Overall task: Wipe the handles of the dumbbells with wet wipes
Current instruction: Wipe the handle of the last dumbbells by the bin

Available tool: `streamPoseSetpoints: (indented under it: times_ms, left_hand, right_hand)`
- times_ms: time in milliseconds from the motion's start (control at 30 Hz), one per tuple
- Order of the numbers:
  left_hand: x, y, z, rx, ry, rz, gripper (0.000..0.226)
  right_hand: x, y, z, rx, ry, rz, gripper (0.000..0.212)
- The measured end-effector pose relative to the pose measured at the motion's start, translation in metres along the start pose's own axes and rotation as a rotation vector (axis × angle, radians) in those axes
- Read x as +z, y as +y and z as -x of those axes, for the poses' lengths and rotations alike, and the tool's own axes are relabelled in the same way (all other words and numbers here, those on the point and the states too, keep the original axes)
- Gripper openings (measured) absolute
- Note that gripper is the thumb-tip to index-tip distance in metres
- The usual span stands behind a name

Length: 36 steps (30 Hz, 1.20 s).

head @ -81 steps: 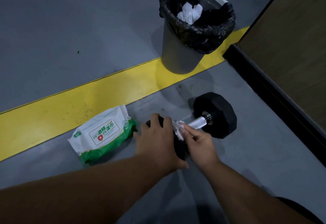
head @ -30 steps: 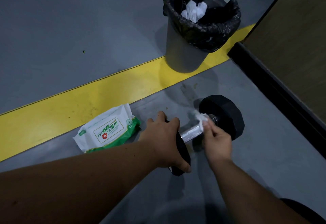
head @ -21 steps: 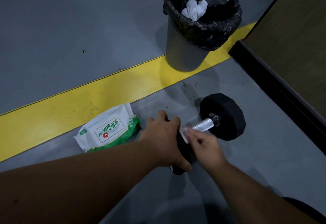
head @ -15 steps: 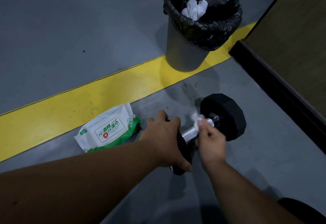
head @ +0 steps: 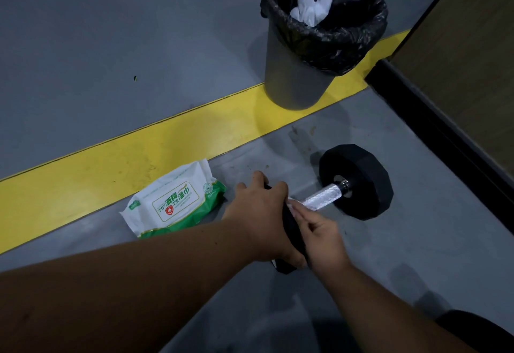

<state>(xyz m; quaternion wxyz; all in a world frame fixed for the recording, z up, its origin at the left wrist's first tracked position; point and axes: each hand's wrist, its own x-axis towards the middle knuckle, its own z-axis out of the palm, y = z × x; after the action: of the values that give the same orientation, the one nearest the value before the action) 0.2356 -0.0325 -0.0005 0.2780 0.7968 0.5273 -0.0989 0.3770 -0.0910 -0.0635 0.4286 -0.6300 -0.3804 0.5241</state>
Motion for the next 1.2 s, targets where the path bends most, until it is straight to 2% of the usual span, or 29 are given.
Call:
streamPoseSetpoints:
  times_ms: [67, 133, 200, 300, 367, 433, 533, 600, 667, 733, 833, 900, 1000, 1067, 1133, 1200]
  left_hand:
    - [0.000, 0.000, 0.000, -0.004, -0.001, -0.004, 0.093]
    - [-0.001, 0.001, 0.001, -0.013, -0.007, 0.007, 0.094]
    - [-0.001, 0.001, 0.002, -0.022, -0.018, 0.020, 0.095]
    - [-0.001, 0.003, 0.004, -0.027, -0.028, 0.009, 0.094]
    - [0.001, 0.003, 0.004, -0.029, -0.022, 0.001, 0.093]
    - [0.003, 0.004, 0.007, -0.030, -0.003, -0.002, 0.092]
    - [0.009, 0.014, 0.017, -0.035, 0.040, -0.043, 0.094]
    - [0.016, 0.024, 0.026, -0.016, 0.059, -0.068, 0.098]
    - [0.024, 0.030, 0.034, 0.021, 0.053, -0.091, 0.104]
    - [0.028, 0.034, 0.040, 0.065, 0.026, -0.134, 0.107]
    - [0.025, 0.036, 0.043, 0.110, -0.026, -0.171, 0.098]
    - [0.022, 0.033, 0.036, 0.110, -0.069, -0.152, 0.095]
    - [0.013, 0.029, 0.027, 0.153, -0.068, -0.138, 0.080]
    - [0.003, 0.029, 0.024, 0.163, -0.113, -0.122, 0.072]
    - [-0.014, 0.029, 0.019, 0.073, -0.203, -0.044, 0.085]
    - [-0.023, 0.021, 0.011, -0.050, -0.270, 0.054, 0.116]
  right_hand:
    - [-0.013, -0.004, -0.010, -0.024, -0.026, 0.115, 0.020]
    - [-0.032, -0.006, -0.024, -0.035, 0.144, 0.148, 0.017]
    - [-0.042, -0.006, -0.033, -0.022, 0.339, 0.074, 0.016]
    - [-0.026, -0.003, -0.028, 0.036, 0.432, -0.122, 0.020]
    - [-0.009, 0.000, -0.015, 0.055, 0.340, -0.171, 0.023]
    - [0.002, 0.003, 0.002, 0.058, 0.156, -0.125, 0.024]
    - [-0.011, 0.000, 0.006, 0.080, 0.053, -0.036, 0.022]
    - [-0.029, -0.005, -0.002, 0.058, 0.098, 0.056, 0.021]
    - [-0.046, -0.006, -0.010, 0.044, 0.250, 0.091, 0.022]
    - [-0.052, -0.003, -0.011, 0.067, 0.346, 0.041, 0.021]
    - [-0.042, 0.002, -0.001, 0.080, 0.417, -0.062, 0.017]
    - [-0.031, 0.003, 0.014, 0.062, 0.308, -0.086, 0.020]
    - [-0.020, 0.002, 0.031, 0.073, 0.007, -0.041, 0.024]
    - [-0.028, 0.000, 0.022, 0.049, -0.027, 0.066, 0.022]
    - [-0.045, -0.001, 0.004, 0.025, 0.154, 0.107, 0.019]
    - [-0.054, -0.002, -0.008, 0.026, 0.393, 0.051, 0.018]
